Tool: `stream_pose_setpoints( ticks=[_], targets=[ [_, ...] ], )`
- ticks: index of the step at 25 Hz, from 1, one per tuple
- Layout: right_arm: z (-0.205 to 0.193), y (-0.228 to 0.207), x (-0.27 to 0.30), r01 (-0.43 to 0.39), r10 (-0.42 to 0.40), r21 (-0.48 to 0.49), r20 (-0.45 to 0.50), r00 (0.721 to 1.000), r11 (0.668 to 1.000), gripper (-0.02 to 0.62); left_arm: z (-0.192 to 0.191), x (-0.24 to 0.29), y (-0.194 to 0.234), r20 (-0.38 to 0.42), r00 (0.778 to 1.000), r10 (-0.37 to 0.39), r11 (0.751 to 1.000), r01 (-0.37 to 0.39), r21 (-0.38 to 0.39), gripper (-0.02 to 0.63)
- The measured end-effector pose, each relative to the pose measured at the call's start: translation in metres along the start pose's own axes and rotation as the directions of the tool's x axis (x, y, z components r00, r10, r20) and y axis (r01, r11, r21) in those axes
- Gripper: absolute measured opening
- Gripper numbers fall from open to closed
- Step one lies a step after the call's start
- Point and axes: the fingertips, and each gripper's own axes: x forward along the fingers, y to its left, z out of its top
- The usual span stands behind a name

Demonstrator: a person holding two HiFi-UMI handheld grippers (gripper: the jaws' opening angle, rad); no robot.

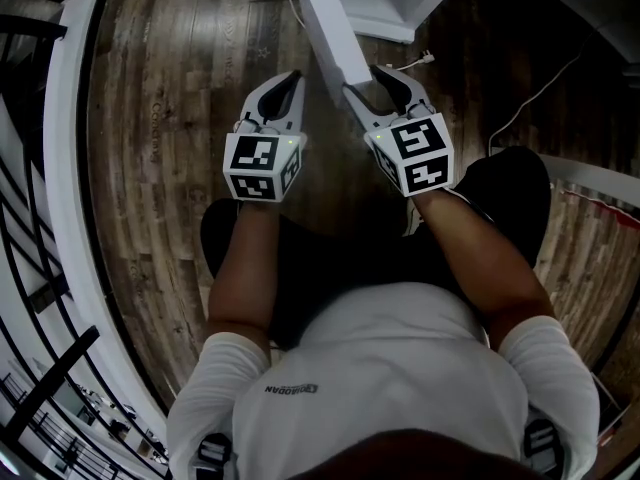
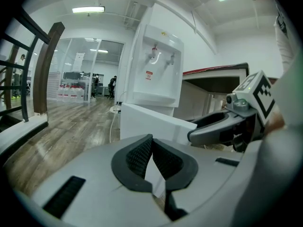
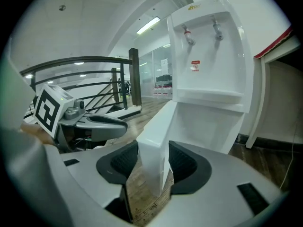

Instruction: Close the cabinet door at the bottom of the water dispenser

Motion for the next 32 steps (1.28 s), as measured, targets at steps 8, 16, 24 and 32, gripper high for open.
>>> stream_pose_setpoints(
  ticks=[8, 16, 24, 32],
  targets=[
    [-0.008, -0.035, -0.012, 0.079, -0.079, 0.064, -0.010, 0.997, 0.995, 0.181, 0.001, 0.006, -0.009, -0.002, 1.000, -0.031, 1.000, 0.031, -0.003, -0.005],
    [-0.012, -0.058, -0.017, 0.095, -0.095, 0.030, -0.018, 0.995, 0.995, 0.181, 0.003, 0.016, -0.030, -0.008, 0.997, -0.075, 0.996, 0.075, 0.045, -0.005],
    [-0.015, -0.080, -0.018, 0.099, -0.098, 0.048, -0.021, 0.995, 0.994, 0.181, 0.000, 0.019, -0.035, -0.014, 0.996, -0.087, 0.995, 0.088, 0.049, -0.005],
    [-0.016, -0.093, -0.018, 0.081, -0.079, 0.023, -0.069, 0.994, 0.996, 0.181, -0.006, 0.022, -0.034, -0.029, 0.995, -0.092, 0.994, 0.093, 0.051, -0.004]
  ],
)
